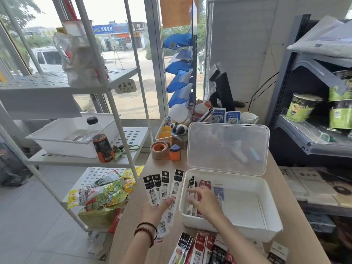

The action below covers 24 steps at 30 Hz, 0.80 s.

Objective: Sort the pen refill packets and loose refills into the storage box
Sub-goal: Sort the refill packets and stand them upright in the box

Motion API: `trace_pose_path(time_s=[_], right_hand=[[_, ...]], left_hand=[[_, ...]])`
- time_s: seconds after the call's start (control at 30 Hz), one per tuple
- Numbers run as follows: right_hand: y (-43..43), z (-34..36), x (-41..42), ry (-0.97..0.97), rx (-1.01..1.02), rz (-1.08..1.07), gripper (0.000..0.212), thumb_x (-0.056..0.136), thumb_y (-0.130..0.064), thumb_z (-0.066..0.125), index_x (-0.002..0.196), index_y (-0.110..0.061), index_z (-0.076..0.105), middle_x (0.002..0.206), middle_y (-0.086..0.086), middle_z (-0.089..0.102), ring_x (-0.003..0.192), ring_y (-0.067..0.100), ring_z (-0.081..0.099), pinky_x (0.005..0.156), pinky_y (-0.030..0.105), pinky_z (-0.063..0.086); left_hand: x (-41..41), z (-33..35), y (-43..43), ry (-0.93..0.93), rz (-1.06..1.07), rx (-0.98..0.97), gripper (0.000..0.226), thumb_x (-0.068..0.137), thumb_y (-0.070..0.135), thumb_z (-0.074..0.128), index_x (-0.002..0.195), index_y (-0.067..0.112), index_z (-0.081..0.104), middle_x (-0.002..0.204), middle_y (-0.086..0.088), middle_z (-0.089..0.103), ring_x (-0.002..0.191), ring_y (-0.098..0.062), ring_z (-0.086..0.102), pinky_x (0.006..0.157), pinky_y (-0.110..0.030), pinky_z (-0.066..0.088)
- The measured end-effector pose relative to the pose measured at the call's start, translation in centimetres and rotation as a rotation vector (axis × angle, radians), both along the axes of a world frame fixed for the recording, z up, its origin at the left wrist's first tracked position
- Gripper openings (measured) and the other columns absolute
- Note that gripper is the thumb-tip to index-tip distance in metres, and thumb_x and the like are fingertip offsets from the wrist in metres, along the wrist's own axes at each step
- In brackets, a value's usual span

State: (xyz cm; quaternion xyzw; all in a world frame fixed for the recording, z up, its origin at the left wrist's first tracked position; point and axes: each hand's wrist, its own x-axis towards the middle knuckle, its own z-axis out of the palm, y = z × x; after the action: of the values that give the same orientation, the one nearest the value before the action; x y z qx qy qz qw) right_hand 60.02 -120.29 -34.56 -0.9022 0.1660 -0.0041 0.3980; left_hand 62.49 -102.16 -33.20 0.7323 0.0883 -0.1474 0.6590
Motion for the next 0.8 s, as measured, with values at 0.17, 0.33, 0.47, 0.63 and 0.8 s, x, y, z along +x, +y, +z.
trace_pose_path(time_s=[0.17, 0.33, 0.47, 0.63, 0.8], right_hand=[[0.3, 0.1, -0.4, 0.003, 0.02, -0.009, 0.037, 0.087, -0.047, 0.064, 0.121, -0.032, 0.064, 0.129, -0.013, 0.06, 0.118, 0.007, 0.055, 0.103, 0.034, 0.044], [0.2, -0.4, -0.3, 0.085, 0.038, -0.007, 0.036, 0.086, -0.039, 0.069, 0.122, -0.034, 0.064, 0.14, -0.002, 0.048, 0.129, 0.018, 0.046, 0.112, 0.041, 0.034], [-0.2, -1.0, -0.1, 0.136, 0.084, -0.004, 0.039, 0.086, -0.028, 0.071, 0.123, -0.034, 0.062, 0.147, 0.004, 0.039, 0.139, 0.025, 0.036, 0.119, 0.046, 0.024], [-0.2, -1.0, 0.0, 0.123, 0.098, -0.006, 0.05, 0.081, -0.02, 0.076, 0.127, -0.034, 0.06, 0.143, 0.002, 0.037, 0.136, 0.024, 0.038, 0.116, 0.041, 0.03], [0.1, 0.3, -0.6, -0.157, 0.024, -0.108, 0.035, 0.087, -0.031, 0.07, 0.121, -0.032, 0.061, 0.116, -0.012, 0.045, 0.113, 0.005, 0.045, 0.103, 0.025, 0.037]], left_hand=[[0.0, 0.0, -0.7, -0.01, 0.019, -0.004, 0.025, 0.069, 0.022, 0.082, 0.091, 0.014, 0.071, 0.087, -0.004, 0.074, 0.084, -0.023, 0.07, 0.08, -0.038, 0.055], [0.0, -0.4, -0.8, 0.004, 0.008, 0.012, 0.03, 0.065, 0.027, 0.084, 0.091, 0.018, 0.072, 0.087, -0.003, 0.075, 0.086, -0.024, 0.07, 0.087, -0.046, 0.054], [0.3, -0.2, -0.5, -0.006, 0.018, 0.013, 0.025, 0.068, 0.025, 0.083, 0.089, 0.017, 0.07, 0.087, -0.004, 0.074, 0.085, -0.023, 0.068, 0.083, -0.038, 0.052], [0.4, 0.1, -0.5, -0.029, -0.012, 0.015, 0.023, 0.069, 0.027, 0.082, 0.087, 0.021, 0.069, 0.087, -0.002, 0.074, 0.086, -0.023, 0.068, 0.083, -0.039, 0.052], [0.6, 0.2, -1.1, 0.012, 0.026, -0.027, 0.033, 0.068, 0.029, 0.083, 0.094, 0.015, 0.068, 0.088, -0.005, 0.073, 0.083, -0.023, 0.067, 0.066, -0.029, 0.048]])
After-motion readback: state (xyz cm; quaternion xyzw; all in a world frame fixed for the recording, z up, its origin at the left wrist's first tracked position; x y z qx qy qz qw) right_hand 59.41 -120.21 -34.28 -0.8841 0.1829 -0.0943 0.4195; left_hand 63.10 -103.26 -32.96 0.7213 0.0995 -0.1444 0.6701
